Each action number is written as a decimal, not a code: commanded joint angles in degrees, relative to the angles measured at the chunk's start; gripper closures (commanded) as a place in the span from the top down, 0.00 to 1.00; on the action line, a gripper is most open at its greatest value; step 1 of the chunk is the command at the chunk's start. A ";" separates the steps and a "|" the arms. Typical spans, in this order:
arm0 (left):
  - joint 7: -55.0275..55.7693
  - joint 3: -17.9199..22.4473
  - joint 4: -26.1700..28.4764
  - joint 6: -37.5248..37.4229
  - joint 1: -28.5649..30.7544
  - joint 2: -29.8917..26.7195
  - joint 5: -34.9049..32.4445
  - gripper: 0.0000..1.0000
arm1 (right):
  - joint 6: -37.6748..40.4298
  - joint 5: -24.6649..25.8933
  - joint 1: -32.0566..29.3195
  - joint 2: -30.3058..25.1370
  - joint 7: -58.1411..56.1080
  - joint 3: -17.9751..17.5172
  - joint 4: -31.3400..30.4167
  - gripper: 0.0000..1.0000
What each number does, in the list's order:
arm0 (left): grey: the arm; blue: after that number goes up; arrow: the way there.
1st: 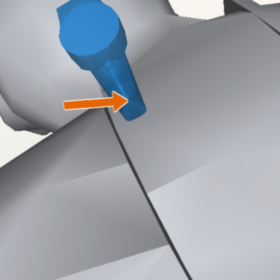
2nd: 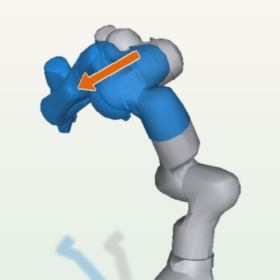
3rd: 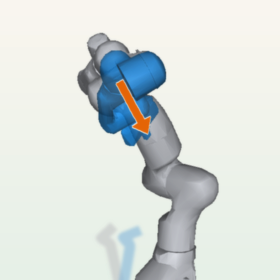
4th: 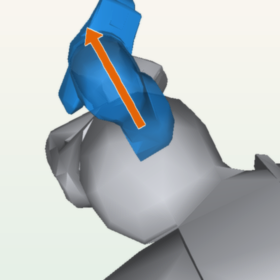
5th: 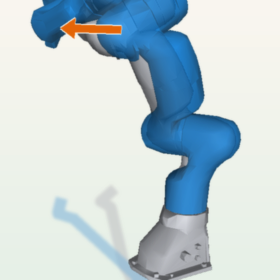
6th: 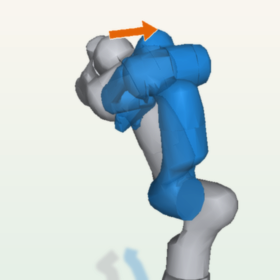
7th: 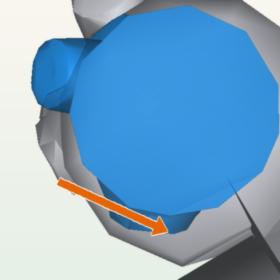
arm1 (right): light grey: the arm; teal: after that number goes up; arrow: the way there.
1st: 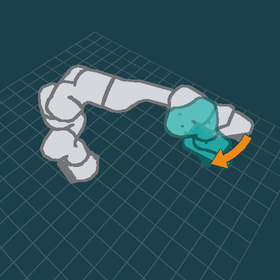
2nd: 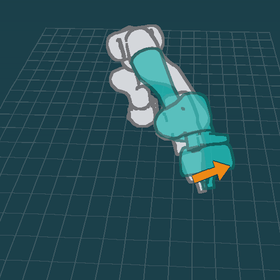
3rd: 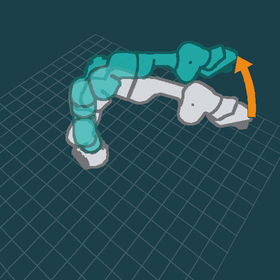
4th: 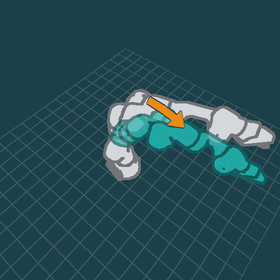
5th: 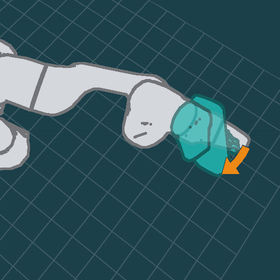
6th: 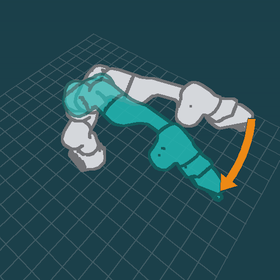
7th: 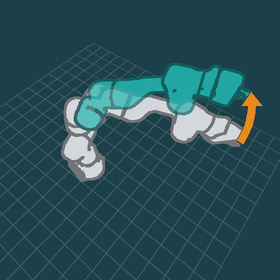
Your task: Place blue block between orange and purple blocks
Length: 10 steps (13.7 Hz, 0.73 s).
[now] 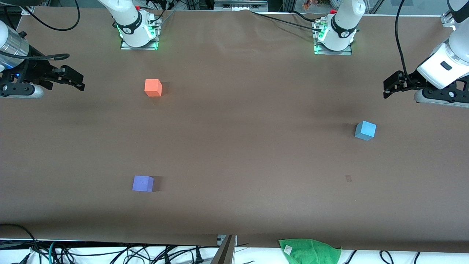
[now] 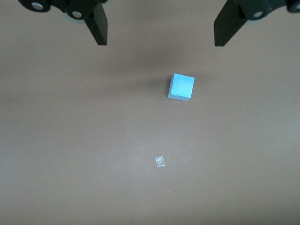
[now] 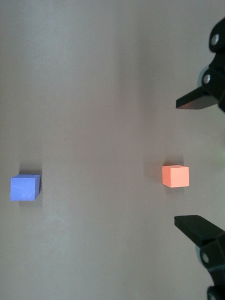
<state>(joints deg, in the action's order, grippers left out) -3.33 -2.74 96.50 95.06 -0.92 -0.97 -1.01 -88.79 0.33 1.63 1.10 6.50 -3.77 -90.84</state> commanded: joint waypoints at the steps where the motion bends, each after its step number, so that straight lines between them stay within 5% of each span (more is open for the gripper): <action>1: 0.61 -0.16 -0.96 -1.36 0.30 0.35 0.57 1.00 | 0.72 0.02 -0.57 -0.05 0.35 -0.62 0.49 1.00; 10: 2.10 -0.16 -1.05 -1.37 0.83 1.06 0.57 1.00 | 0.81 0.02 -0.57 0.04 0.35 -0.62 0.40 1.00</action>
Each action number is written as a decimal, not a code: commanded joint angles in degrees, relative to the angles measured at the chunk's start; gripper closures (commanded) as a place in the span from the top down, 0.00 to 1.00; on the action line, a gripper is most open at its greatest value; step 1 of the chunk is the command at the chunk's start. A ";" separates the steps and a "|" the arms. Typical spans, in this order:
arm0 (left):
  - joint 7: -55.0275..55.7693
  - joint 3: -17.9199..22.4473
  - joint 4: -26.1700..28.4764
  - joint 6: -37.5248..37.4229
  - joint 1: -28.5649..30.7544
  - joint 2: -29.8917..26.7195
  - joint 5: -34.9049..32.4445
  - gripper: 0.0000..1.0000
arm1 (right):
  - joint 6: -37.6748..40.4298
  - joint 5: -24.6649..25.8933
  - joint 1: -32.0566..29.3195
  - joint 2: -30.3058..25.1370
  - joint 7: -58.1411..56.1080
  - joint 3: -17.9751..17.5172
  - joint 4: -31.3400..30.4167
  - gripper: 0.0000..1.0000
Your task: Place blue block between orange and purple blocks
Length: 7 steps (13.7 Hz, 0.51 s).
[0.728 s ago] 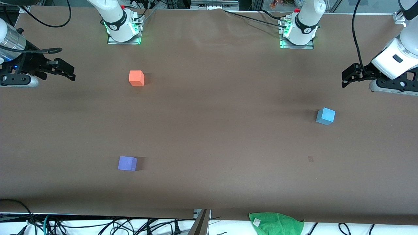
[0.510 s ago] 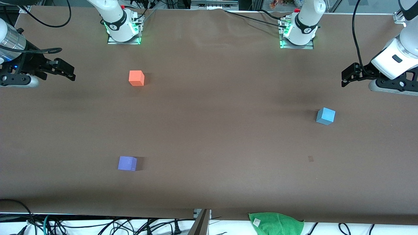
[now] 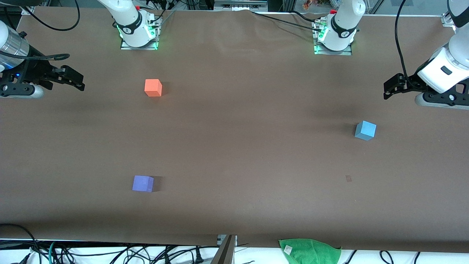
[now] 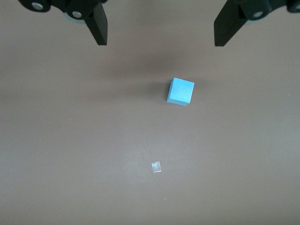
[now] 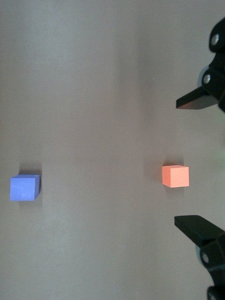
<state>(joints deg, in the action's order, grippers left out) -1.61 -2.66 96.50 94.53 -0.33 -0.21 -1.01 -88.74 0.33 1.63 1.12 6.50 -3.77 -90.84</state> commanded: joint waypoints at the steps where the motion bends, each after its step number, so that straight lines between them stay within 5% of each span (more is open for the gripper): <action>1: 0.38 -0.24 -1.05 -0.83 0.25 0.30 0.57 1.00 | 0.76 0.02 -0.57 0.02 0.35 -0.62 0.40 1.00; 7: -0.59 -0.15 -1.05 -3.02 0.86 0.30 0.13 1.00 | 0.76 0.02 -0.57 0.02 0.35 -0.62 0.40 1.00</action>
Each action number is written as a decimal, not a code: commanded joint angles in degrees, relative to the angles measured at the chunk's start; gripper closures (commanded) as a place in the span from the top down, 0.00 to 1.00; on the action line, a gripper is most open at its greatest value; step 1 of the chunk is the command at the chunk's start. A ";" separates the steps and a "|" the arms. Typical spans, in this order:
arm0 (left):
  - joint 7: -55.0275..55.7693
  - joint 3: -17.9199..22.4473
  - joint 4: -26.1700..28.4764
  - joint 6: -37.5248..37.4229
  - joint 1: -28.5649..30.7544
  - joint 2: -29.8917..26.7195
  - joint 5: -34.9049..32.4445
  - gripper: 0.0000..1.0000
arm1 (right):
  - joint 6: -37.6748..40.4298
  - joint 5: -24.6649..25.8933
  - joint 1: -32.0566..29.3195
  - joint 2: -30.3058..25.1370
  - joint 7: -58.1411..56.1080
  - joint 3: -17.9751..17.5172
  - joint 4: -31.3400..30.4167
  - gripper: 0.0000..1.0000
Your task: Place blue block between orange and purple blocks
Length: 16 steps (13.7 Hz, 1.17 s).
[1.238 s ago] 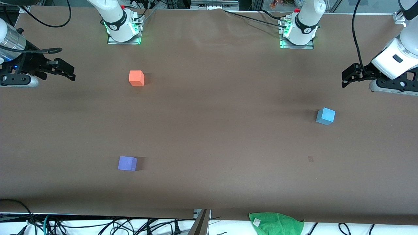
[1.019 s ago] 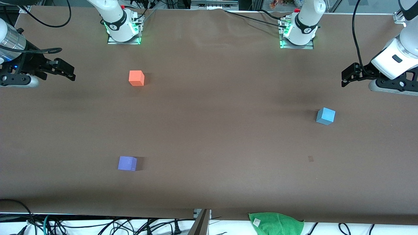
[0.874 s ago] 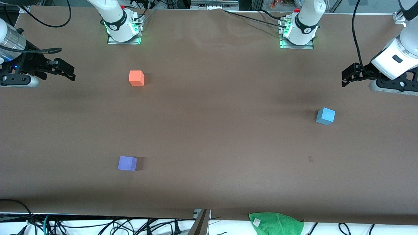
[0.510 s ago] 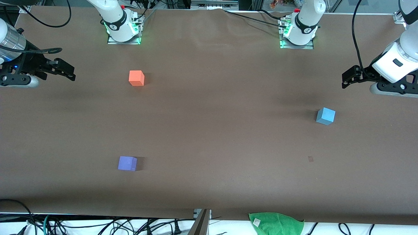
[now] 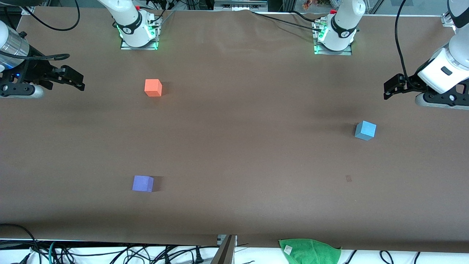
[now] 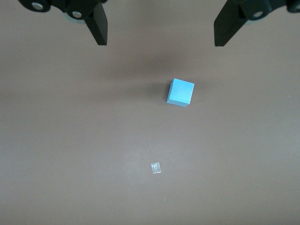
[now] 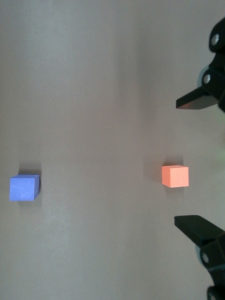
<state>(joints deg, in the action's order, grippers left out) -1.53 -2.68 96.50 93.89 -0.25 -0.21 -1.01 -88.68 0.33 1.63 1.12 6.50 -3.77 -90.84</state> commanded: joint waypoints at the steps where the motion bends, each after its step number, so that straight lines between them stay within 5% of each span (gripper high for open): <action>1: -0.75 -0.14 -0.96 -3.44 0.78 0.21 0.05 1.00 | 0.71 0.02 -0.57 -0.07 0.35 -0.62 0.40 1.00; 4: -0.75 -0.31 -0.70 -7.14 1.04 2.22 -0.13 1.00 | 0.71 0.02 -0.57 -0.07 0.35 -0.53 0.40 1.00; 8: -2.50 -0.22 -0.34 -4.61 1.65 11.79 -1.79 1.00 | 0.71 0.11 -0.57 0.02 0.35 -0.53 0.40 1.00; 12: -19.69 -0.22 1.84 9.70 5.70 18.83 -1.80 1.00 | 0.71 0.10 -0.57 0.02 0.35 -0.53 0.40 1.00; 16: -21.67 -0.22 16.50 28.85 8.50 18.41 -1.89 1.00 | 0.71 0.02 -0.57 0.02 0.35 -0.53 0.40 1.00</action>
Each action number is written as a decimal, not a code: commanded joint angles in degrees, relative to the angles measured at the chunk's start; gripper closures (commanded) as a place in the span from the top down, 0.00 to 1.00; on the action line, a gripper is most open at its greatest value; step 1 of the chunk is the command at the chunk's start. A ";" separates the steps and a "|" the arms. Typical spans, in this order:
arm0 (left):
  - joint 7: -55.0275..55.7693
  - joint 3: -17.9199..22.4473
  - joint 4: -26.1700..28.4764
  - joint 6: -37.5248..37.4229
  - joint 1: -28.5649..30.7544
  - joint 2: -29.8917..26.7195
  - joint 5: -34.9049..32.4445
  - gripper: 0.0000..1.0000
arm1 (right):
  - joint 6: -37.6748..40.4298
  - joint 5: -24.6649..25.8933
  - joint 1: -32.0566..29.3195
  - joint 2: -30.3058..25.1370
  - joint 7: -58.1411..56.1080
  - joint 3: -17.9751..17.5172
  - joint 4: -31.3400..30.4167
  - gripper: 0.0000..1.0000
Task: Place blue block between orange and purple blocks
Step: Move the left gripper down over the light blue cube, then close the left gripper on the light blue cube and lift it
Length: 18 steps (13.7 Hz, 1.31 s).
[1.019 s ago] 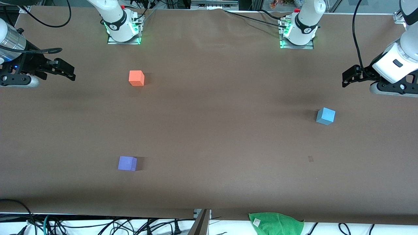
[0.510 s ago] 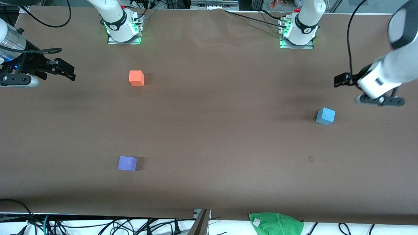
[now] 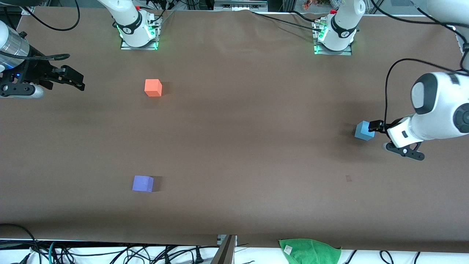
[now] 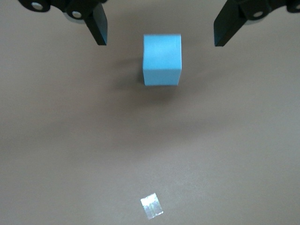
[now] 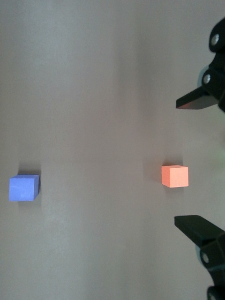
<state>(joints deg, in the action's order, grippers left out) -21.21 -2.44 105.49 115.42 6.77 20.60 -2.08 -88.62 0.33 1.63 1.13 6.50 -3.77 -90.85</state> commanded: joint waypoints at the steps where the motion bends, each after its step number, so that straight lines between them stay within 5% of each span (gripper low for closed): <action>1: -2.08 -0.55 10.06 10.84 1.84 -2.40 -0.82 1.00 | 0.56 0.02 -0.57 0.01 0.35 -0.62 0.41 1.00; 5: -2.08 -0.81 18.25 20.00 1.85 -2.23 -0.82 1.00 | 0.55 0.02 -0.57 0.01 0.35 -0.53 0.41 1.00; 11: -2.61 -0.90 19.32 23.17 1.76 -1.44 -7.84 1.00 | 0.56 0.02 -0.57 -0.08 0.35 -0.53 0.41 1.00; 18: -2.52 -0.90 20.02 24.32 2.11 0.93 -8.02 1.00 | 0.55 0.02 -0.48 -0.08 0.44 -0.71 0.50 1.00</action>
<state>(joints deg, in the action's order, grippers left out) -22.93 -3.02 125.07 138.55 8.22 21.04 -8.87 -88.61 0.33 1.63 1.13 6.50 -3.79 -90.85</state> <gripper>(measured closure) 0.000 0.000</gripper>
